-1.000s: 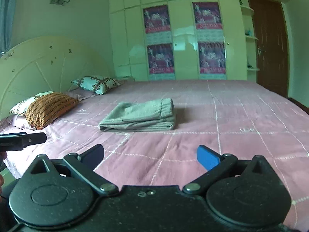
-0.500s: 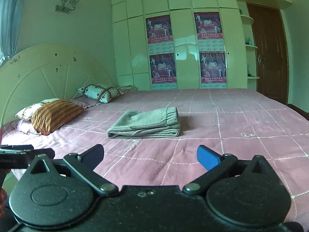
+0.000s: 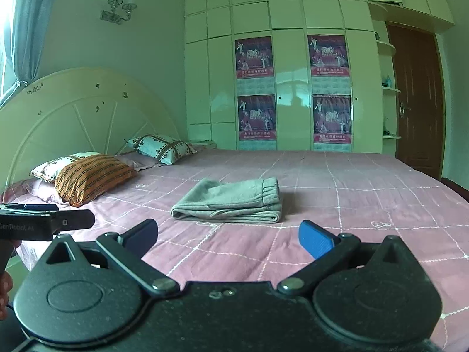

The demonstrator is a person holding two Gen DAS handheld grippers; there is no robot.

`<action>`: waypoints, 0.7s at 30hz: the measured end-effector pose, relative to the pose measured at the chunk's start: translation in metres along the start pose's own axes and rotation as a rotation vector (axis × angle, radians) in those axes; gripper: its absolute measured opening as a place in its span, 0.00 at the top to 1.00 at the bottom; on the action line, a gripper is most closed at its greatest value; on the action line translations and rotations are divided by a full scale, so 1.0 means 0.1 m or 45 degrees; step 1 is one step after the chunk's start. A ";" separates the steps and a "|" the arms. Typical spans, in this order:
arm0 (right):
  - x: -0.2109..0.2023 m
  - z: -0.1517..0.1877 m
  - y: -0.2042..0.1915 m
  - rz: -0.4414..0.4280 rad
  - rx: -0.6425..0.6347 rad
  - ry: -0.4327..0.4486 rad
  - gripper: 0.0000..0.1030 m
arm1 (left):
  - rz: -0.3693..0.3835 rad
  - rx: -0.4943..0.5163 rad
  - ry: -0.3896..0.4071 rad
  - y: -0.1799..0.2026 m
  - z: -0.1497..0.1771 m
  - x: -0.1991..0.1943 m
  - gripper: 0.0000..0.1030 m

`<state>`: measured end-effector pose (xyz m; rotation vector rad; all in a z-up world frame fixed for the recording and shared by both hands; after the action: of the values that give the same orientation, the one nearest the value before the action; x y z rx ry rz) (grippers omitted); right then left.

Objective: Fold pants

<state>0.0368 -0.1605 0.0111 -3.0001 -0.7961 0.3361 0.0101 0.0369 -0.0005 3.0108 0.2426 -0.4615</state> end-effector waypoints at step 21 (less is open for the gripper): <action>-0.03 -0.05 0.02 0.009 0.010 0.016 0.06 | 0.022 0.015 0.029 0.09 -0.03 -0.05 0.00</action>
<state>0.0363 -0.1635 0.0165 -2.9955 -0.7823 0.3199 0.0073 0.0280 0.0041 3.0287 0.2162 -0.4295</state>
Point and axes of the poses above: each gripper's, at about its wrist camera, not at the fingertips, and x roughly the way its jaws point, y to its right, z to its underside, the point moved 3 cm from there along x, roughly the way its jaws point, and after that the axes turned 7 degrees about -z, right-handed, at the moved point
